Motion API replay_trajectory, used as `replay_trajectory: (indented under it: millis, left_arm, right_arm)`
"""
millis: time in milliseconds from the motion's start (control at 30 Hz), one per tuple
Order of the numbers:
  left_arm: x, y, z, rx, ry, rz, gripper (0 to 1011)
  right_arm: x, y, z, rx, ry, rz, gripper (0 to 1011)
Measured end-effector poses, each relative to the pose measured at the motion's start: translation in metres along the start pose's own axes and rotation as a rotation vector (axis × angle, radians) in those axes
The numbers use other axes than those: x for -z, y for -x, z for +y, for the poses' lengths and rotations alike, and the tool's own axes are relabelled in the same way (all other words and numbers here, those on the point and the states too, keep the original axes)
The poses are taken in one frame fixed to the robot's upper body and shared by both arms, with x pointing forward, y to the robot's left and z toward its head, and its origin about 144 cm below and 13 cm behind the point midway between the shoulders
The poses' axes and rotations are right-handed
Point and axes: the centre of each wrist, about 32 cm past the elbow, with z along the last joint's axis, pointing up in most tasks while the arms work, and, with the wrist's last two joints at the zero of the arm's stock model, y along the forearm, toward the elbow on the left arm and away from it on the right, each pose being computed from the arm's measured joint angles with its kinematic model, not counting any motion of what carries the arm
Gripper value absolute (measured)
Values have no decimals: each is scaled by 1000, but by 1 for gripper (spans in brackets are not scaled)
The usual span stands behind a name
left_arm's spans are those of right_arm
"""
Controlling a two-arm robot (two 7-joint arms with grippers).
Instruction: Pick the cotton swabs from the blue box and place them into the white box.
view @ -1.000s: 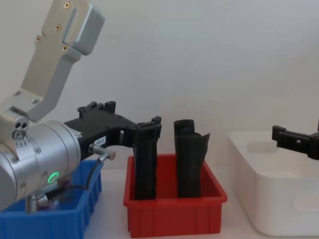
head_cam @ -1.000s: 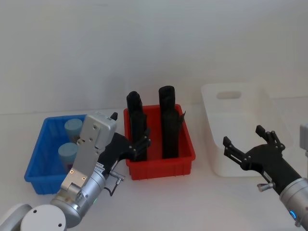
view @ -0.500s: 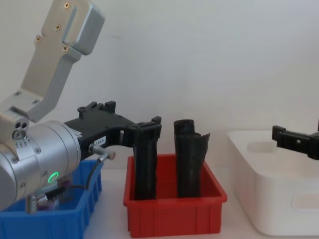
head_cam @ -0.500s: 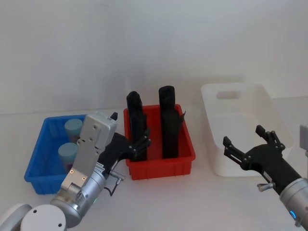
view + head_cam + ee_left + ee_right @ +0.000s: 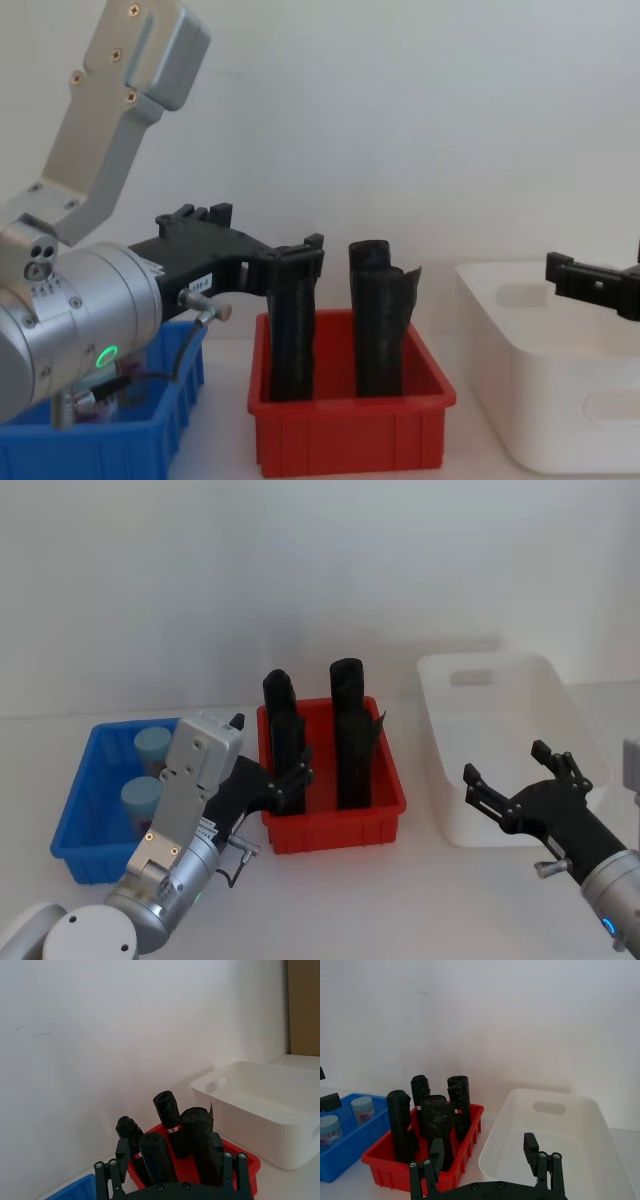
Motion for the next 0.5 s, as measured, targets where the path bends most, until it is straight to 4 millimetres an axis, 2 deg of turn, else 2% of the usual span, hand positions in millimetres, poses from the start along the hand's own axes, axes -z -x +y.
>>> replay_trajectory:
  millis: [500]
  left_arm:
    - [-1,-6,1,-2,-1,10,1004]
  right_arm:
    - [0,0,0,0,0,0,1002]
